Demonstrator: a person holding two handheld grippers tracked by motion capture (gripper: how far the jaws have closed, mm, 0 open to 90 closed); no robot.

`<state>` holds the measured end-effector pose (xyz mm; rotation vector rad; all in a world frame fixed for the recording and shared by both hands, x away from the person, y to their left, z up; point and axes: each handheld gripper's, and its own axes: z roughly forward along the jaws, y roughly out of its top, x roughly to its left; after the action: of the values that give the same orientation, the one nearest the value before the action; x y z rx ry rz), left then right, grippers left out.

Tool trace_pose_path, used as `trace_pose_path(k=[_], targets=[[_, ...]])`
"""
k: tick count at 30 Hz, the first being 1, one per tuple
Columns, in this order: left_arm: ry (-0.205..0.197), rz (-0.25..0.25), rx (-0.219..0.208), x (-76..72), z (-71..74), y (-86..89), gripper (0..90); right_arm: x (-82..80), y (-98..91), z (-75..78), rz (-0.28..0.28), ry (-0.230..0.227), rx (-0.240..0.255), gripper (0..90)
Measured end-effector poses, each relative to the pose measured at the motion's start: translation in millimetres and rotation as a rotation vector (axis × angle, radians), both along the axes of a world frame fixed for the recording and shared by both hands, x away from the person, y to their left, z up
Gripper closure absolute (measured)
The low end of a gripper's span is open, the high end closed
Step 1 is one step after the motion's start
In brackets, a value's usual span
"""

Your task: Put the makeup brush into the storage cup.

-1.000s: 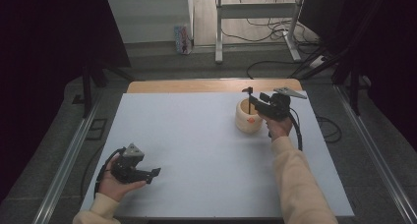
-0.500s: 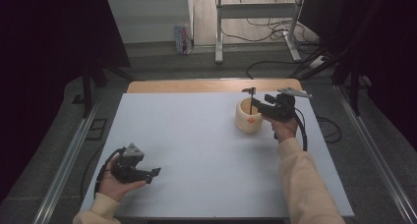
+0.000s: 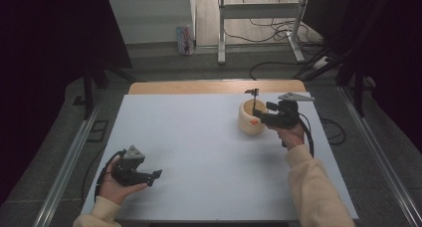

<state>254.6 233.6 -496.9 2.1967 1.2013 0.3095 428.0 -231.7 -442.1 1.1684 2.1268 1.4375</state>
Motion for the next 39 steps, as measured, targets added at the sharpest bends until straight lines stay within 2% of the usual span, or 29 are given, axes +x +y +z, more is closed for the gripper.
trace_pose_path(k=[3,10,20,29,32,39], targets=[[-0.001,-0.001,0.0,-0.1,0.0,0.1,16.6,-5.6,-3.1,-2.0,0.009,0.014,-0.024,26.6],[-0.002,0.0,-0.001,-0.1,0.3,0.3,16.6,-26.0,-14.6,-0.9,0.03,0.016,-0.07,26.1],[-0.006,-0.002,-0.003,-0.3,0.4,0.3,16.6,-54.2,-32.7,0.7,0.044,0.032,-0.098,24.4],[-0.005,0.001,-0.006,-1.1,0.1,2.5,16.5,-79.3,-51.3,-10.0,0.044,0.079,-0.139,23.5],[-0.005,-0.001,-0.005,-1.1,0.0,2.2,16.6,-89.4,-56.6,-14.5,0.042,0.089,-0.168,23.2],[-0.004,-0.009,-0.002,-0.8,0.0,0.8,16.6,-110.6,-68.1,-23.9,0.029,0.113,-0.189,23.2]])
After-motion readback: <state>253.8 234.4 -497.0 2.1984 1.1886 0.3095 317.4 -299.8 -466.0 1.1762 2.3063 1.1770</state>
